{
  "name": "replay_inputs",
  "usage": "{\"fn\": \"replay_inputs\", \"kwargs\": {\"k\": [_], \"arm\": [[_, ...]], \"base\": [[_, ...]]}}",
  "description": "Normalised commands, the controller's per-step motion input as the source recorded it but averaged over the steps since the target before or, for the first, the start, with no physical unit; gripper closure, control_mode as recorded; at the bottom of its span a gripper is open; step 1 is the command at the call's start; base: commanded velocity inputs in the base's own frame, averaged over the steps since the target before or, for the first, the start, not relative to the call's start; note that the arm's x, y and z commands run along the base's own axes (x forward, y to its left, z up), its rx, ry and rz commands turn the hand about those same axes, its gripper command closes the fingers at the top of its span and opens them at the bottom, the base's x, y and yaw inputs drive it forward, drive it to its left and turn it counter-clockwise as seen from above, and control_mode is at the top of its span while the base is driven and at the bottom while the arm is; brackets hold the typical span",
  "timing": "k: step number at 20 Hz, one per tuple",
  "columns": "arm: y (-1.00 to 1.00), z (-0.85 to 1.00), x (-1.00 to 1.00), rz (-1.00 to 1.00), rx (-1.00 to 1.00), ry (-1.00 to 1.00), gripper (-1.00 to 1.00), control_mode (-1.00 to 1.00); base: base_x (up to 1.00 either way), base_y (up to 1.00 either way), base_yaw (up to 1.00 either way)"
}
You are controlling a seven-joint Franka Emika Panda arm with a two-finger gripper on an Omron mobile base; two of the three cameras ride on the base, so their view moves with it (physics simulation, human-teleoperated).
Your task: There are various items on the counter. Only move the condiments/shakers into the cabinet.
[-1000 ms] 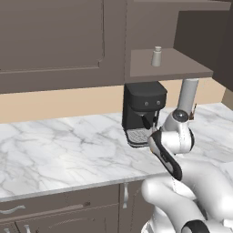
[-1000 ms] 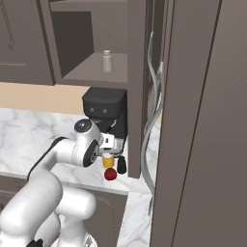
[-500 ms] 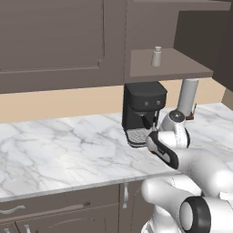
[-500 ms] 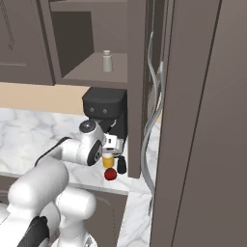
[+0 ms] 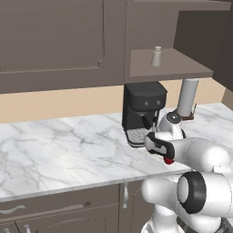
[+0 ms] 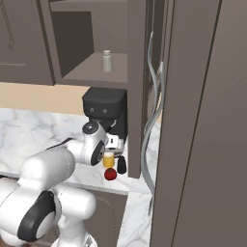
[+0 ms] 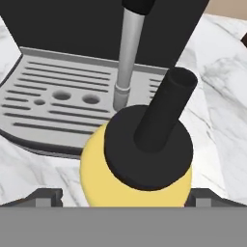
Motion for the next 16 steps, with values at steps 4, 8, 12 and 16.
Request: {"fn": "replay_inputs", "kwargs": {"k": [4, 8, 12, 16], "arm": [[0.0, -0.16, 0.19, 0.0, 0.0, -0.03, -1.0, -1.0], [0.0, -0.13, 0.13, 0.0, 0.0, -0.01, 1.0, -1.0], [0.0, 0.0, 0.0, 0.0, 0.0, 0.0, 1.0, -1.0], [0.0, 0.2, -0.17, 0.0, 0.0, -0.08, 1.0, -1.0]], "base": [[0.0, 0.0, 0.0], [0.0, 0.0, 0.0], [0.0, 0.0, 0.0], [0.0, 0.0, 0.0]]}}
